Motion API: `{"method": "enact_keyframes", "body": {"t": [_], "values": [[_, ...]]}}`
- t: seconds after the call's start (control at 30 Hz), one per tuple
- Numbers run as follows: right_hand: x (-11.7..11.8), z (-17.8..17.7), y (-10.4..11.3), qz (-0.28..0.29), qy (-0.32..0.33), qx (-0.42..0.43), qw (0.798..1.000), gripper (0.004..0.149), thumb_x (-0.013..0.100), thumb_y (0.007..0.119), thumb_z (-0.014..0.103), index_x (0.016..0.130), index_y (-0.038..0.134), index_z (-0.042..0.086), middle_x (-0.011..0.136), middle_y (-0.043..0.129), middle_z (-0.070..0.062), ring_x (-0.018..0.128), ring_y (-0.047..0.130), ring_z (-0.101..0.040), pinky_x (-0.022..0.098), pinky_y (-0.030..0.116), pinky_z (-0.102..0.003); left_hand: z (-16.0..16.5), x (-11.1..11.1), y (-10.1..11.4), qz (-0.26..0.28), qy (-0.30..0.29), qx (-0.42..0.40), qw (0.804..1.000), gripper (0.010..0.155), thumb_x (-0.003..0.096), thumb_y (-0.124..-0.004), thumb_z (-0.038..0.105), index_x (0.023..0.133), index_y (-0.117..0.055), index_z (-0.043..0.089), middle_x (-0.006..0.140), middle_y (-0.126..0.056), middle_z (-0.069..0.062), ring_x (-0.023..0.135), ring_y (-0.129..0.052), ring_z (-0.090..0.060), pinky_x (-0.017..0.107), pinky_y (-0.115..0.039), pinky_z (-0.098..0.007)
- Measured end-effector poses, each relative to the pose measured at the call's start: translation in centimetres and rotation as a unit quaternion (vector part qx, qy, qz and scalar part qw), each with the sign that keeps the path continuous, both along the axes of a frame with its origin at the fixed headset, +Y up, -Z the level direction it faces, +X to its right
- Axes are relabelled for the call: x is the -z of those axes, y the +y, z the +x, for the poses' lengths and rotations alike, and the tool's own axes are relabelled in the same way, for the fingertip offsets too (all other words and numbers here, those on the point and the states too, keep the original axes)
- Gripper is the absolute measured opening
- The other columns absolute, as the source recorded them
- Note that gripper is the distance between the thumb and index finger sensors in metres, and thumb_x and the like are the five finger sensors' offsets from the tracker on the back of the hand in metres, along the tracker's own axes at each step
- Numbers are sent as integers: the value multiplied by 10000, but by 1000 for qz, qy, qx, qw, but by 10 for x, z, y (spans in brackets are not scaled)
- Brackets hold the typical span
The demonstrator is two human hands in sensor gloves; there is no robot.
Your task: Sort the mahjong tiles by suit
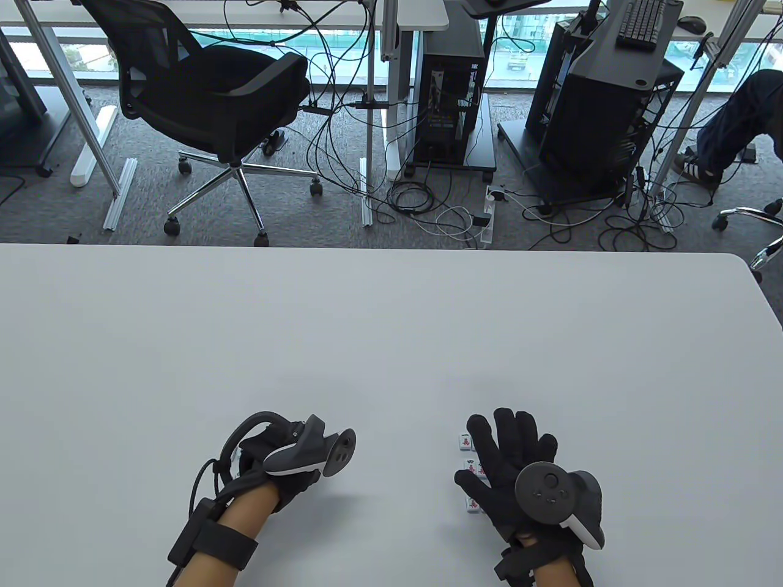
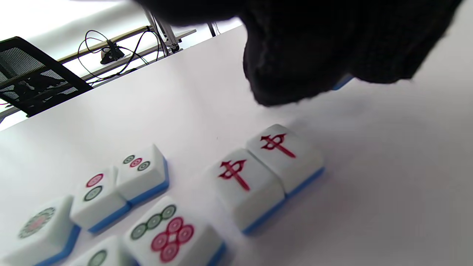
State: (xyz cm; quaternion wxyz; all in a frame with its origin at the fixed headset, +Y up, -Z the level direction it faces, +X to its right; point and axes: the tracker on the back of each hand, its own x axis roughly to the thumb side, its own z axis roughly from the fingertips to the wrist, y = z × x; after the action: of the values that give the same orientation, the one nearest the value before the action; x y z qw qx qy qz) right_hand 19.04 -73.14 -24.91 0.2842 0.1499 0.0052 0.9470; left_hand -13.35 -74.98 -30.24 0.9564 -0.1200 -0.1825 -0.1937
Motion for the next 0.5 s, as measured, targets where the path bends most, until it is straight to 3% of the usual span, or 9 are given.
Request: {"method": "enact_keyframes", "body": {"t": [0.5], "values": [[0,0,-1,-3,-2,-10,1000,745,528,593,627,1121,217,378,1191,85,-111,1024,-39,-393,678,15,-677,-18,-13,-9,13,-2,23,1000,675,257,-864,591,827,-837,230,316,-1002,165,62,-930,-75,170,-836,-327]]}}
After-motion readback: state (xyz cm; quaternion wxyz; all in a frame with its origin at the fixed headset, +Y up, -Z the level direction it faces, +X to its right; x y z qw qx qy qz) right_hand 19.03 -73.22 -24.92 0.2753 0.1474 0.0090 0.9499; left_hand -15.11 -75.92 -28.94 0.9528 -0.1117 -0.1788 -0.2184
